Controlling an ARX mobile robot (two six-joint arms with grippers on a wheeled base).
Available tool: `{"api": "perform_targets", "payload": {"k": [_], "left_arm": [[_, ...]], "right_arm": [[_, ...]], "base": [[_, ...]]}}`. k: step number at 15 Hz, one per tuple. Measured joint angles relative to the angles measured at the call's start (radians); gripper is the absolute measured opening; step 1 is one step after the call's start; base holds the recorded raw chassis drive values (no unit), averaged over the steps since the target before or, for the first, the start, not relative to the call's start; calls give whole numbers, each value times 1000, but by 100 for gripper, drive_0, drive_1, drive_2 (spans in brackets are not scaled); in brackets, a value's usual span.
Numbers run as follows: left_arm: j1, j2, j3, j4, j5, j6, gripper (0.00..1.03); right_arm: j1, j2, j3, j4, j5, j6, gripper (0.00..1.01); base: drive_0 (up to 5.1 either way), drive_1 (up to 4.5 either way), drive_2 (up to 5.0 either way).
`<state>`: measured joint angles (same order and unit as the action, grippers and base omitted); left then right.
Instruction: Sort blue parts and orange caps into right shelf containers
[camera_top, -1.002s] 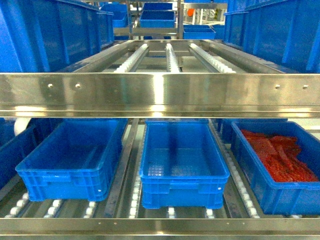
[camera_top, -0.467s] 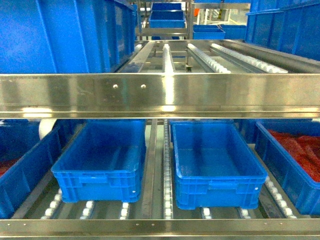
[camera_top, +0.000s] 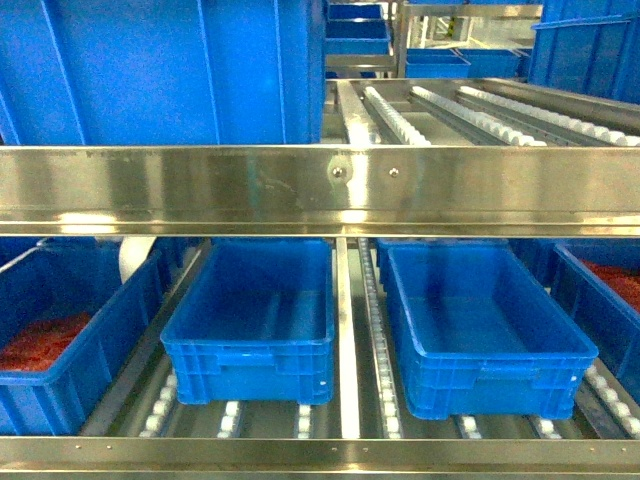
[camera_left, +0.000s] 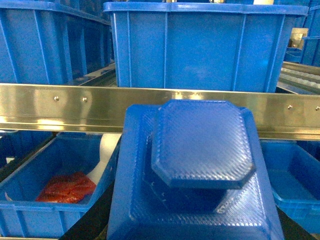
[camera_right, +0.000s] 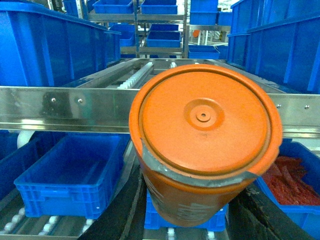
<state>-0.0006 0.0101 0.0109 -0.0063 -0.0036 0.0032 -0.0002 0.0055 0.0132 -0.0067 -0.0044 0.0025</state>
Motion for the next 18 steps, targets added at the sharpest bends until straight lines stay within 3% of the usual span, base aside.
{"api": "perform_targets", "payload": {"k": [2, 18], "left_arm": [[0, 0, 0, -1, 0, 0, 43], [0, 0, 0, -1, 3, 0, 43]], "right_arm": [[0, 0, 0, 0, 1, 0, 40], [0, 0, 0, 0, 4, 0, 40]], "base": [[-491, 254, 254], [0, 0, 0]]}}
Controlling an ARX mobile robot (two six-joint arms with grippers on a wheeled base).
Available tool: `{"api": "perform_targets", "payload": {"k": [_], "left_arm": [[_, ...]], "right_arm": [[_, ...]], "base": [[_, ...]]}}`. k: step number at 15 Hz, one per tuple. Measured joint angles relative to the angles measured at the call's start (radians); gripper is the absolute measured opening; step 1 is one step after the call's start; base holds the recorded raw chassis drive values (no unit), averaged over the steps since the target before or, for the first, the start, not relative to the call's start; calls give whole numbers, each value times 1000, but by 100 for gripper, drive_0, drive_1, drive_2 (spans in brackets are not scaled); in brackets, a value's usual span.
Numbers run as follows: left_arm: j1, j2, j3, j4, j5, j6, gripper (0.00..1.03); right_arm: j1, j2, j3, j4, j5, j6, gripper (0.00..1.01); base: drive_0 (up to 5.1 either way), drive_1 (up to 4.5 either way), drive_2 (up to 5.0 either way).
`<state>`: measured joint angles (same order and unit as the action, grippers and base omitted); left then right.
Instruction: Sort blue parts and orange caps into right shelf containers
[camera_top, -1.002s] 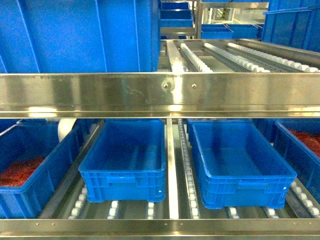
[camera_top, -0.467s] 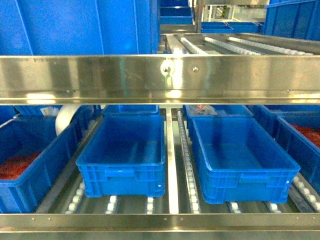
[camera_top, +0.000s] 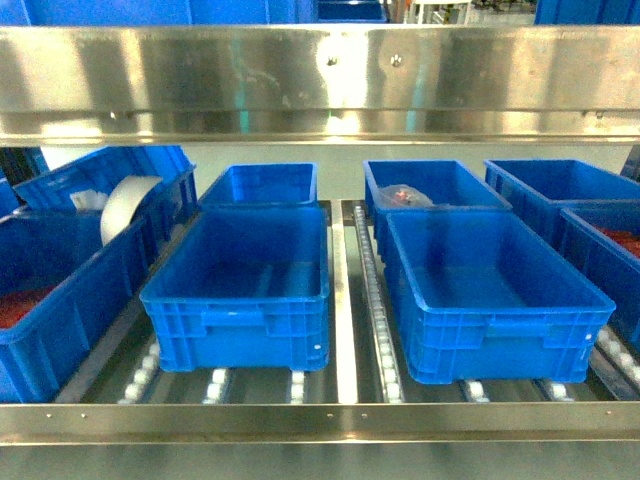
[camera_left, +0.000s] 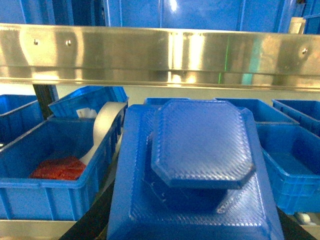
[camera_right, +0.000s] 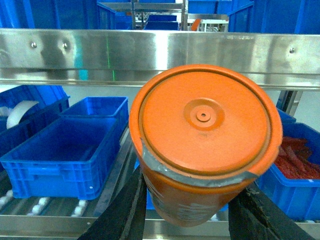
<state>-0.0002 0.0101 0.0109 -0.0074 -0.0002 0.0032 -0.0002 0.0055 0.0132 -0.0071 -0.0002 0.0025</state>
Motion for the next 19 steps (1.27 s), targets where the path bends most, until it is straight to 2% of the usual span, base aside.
{"api": "perform_targets", "payload": {"k": [19], "left_arm": [[0, 0, 0, 0, 0, 0, 43]], "right_arm": [[0, 0, 0, 0, 0, 0, 40]], "base": [[0, 0, 0]]}}
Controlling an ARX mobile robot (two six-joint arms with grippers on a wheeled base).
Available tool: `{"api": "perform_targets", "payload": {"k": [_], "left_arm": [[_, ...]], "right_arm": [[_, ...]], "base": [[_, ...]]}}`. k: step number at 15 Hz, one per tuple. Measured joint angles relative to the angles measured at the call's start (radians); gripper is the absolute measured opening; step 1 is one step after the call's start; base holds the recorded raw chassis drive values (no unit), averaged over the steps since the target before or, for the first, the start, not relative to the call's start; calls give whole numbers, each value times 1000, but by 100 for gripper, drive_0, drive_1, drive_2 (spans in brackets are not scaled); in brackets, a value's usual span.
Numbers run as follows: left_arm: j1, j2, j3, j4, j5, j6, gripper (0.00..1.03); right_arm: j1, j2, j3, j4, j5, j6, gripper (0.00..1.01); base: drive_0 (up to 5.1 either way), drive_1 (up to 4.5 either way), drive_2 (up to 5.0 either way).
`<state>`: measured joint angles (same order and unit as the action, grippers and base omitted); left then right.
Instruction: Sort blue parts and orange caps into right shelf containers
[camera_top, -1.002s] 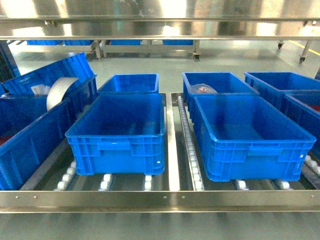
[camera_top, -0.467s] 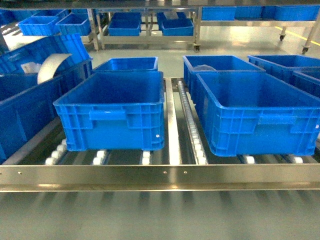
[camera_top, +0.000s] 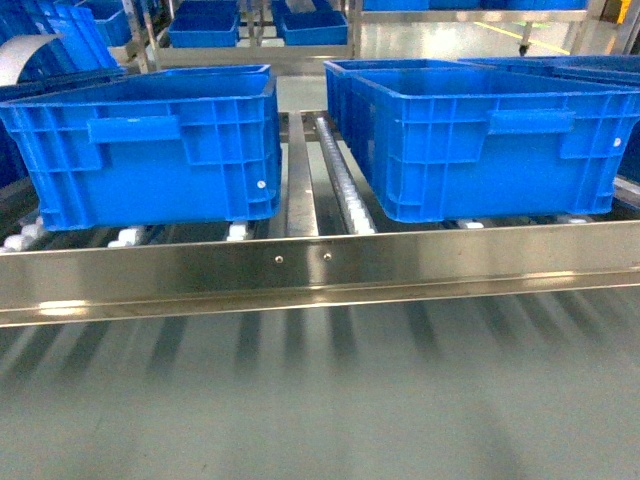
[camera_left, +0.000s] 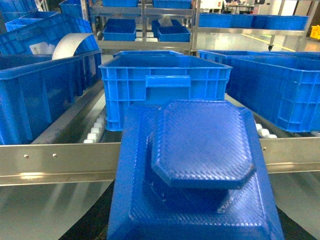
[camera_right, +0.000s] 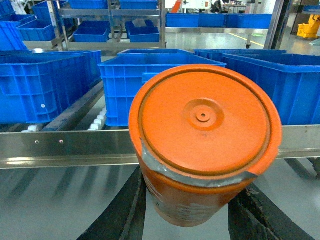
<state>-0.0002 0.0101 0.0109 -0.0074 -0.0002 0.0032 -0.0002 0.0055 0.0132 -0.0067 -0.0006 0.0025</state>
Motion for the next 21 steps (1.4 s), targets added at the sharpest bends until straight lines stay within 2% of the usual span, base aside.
{"api": "perform_targets", "payload": {"k": [13, 21], "left_arm": [[0, 0, 0, 4, 0, 0, 43], [0, 0, 0, 0, 0, 0, 43]], "right_arm": [[0, 0, 0, 2, 0, 0, 40], [0, 0, 0, 0, 0, 0, 40]], "base": [[0, 0, 0], [45, 451, -361]]}}
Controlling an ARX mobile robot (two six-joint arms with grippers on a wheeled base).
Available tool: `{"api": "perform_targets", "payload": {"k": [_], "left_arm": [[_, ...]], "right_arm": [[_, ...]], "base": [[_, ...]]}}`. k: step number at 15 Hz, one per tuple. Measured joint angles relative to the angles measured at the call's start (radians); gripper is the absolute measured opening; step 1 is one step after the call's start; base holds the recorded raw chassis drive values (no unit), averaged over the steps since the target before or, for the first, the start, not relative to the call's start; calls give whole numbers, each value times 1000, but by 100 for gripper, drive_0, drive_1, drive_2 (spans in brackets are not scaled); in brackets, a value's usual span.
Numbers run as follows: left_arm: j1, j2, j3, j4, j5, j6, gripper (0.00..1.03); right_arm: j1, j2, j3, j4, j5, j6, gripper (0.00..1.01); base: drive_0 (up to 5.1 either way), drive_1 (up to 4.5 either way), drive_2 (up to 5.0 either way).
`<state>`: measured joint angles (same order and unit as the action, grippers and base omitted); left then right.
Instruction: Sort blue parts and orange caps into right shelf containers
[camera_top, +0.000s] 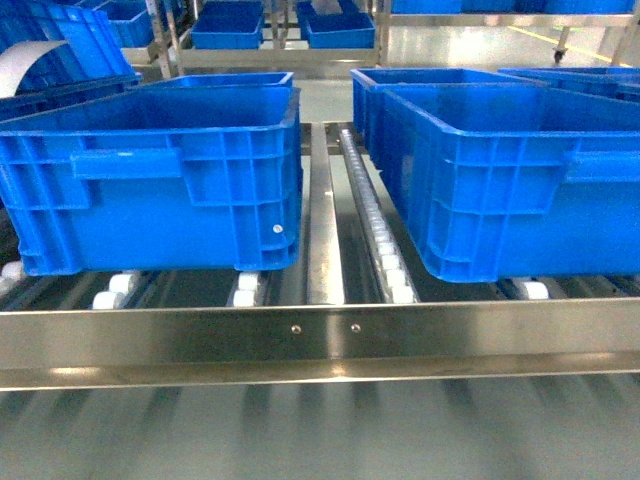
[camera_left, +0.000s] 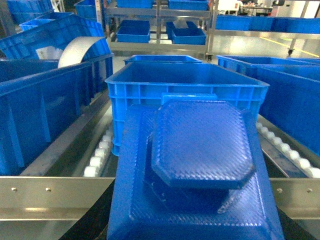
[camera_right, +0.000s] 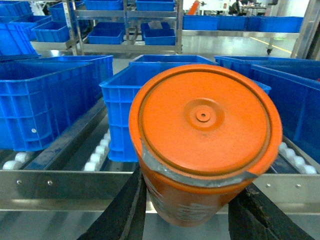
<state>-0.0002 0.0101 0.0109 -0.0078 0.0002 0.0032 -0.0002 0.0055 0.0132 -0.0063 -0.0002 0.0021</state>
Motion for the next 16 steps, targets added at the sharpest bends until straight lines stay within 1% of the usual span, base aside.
{"api": "perform_targets", "payload": {"k": [16], "left_arm": [[1, 0, 0, 0, 0, 0, 43]], "right_arm": [[0, 0, 0, 0, 0, 0, 40]], "base": [[128, 534, -279]]}}
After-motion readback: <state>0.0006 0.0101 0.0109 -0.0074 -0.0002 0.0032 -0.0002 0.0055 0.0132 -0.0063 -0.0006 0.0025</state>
